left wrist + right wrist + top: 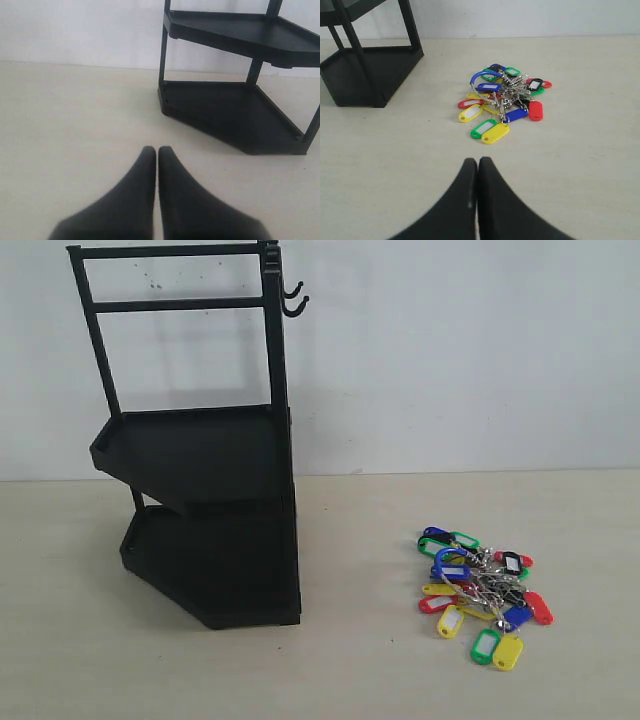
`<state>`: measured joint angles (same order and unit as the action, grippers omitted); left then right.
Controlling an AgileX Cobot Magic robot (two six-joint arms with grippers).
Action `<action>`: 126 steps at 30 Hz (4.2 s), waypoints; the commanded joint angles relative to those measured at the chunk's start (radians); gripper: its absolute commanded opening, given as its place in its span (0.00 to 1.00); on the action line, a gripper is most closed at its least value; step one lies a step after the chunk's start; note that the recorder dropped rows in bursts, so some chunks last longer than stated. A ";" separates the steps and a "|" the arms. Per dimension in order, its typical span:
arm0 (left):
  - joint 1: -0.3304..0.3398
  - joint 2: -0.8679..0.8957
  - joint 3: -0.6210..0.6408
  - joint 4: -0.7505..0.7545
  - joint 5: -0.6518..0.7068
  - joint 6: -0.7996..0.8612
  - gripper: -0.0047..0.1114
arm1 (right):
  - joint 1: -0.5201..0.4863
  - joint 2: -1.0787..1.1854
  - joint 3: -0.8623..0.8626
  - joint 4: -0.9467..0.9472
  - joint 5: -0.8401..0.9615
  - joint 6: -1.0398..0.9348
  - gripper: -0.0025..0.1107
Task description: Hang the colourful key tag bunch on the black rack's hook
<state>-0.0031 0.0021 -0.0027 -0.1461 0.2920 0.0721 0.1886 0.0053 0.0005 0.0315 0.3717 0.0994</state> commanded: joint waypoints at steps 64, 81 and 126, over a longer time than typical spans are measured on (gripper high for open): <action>0.002 -0.002 0.003 0.005 -0.007 0.003 0.08 | 0.002 1.052 -1.064 0.108 0.454 -0.173 0.02; 0.002 -0.002 0.003 0.005 -0.007 0.003 0.08 | 0.002 1.408 -1.140 0.093 0.411 -0.180 0.02; 0.002 -0.002 0.003 0.005 -0.007 0.003 0.08 | 0.006 2.039 -1.210 0.362 -0.205 -0.145 0.47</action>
<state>-0.0031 0.0021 -0.0027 -0.1461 0.2920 0.0721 0.1908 2.0331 -1.2044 0.3940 0.1958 -0.0475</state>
